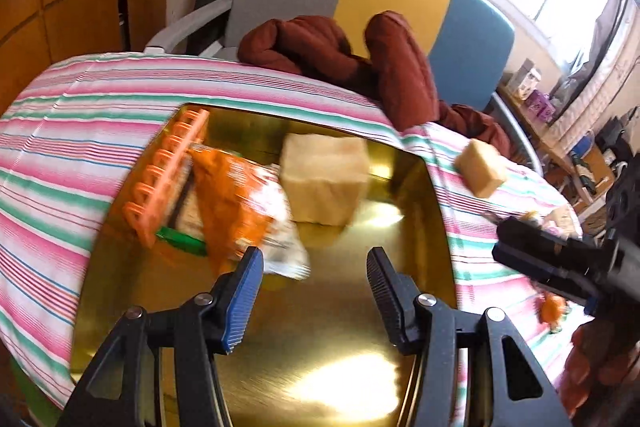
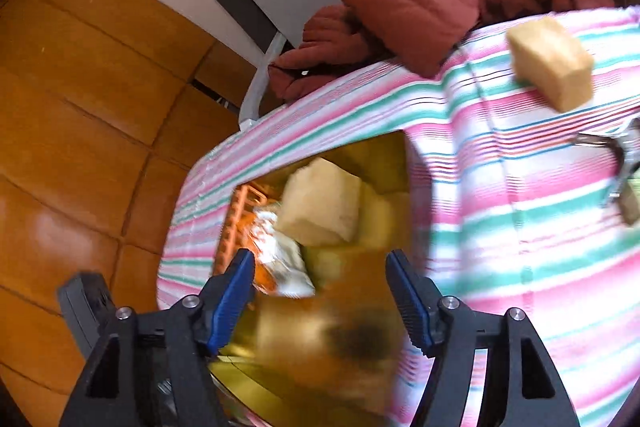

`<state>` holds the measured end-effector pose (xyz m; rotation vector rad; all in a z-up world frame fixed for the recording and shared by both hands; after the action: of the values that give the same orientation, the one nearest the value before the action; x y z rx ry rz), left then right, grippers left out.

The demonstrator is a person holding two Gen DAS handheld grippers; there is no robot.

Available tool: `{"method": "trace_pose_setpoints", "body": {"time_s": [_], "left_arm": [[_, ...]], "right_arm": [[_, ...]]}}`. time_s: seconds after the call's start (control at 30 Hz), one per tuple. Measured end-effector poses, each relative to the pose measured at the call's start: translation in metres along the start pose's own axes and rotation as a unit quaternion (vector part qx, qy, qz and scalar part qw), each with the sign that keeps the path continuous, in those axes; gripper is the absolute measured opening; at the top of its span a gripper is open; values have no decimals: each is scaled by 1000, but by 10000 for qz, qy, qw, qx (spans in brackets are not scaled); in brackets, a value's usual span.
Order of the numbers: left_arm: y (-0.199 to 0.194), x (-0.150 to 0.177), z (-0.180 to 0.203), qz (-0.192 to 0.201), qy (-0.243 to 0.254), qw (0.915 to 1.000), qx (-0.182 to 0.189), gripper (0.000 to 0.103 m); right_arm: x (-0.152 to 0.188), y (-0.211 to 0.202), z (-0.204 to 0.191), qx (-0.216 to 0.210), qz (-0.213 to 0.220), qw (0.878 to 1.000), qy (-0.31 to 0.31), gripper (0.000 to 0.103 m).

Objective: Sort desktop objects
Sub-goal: 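Open both tools to release the snack bag and sponge into the tray, then grasp the orange with the left tool while the right tool grasps the metal clip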

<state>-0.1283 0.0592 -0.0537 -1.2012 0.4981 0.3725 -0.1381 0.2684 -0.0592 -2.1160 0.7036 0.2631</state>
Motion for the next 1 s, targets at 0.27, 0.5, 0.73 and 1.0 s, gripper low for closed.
{"method": "trace_pose_setpoints", "body": {"time_s": [0.27, 0.5, 0.73, 1.0], "left_arm": [[-14, 29, 74, 29, 471, 9965, 697, 56], [-6, 56, 144, -153, 1099, 9882, 1057, 56], [17, 81, 191, -551, 1468, 9817, 1078, 56], [47, 104, 224, -961, 1653, 9760, 1043, 56]], "right_arm": [[29, -66, 61, 951, 10, 9939, -556, 74], [29, -128, 132, 1927, 364, 9787, -602, 75], [16, -219, 215, 2849, 1056, 9527, 115, 84], [23, -262, 315, 2712, 1386, 9355, 1792, 84]]}}
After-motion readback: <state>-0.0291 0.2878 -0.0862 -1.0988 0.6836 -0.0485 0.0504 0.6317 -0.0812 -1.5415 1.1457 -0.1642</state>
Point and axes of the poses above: each gripper's, at about its wrist camera, not at the fingertips, and y roughly the way its jaws point, z to its right, x to its underside, the point moved 3 cm from there along y, roughly the way its jaws point
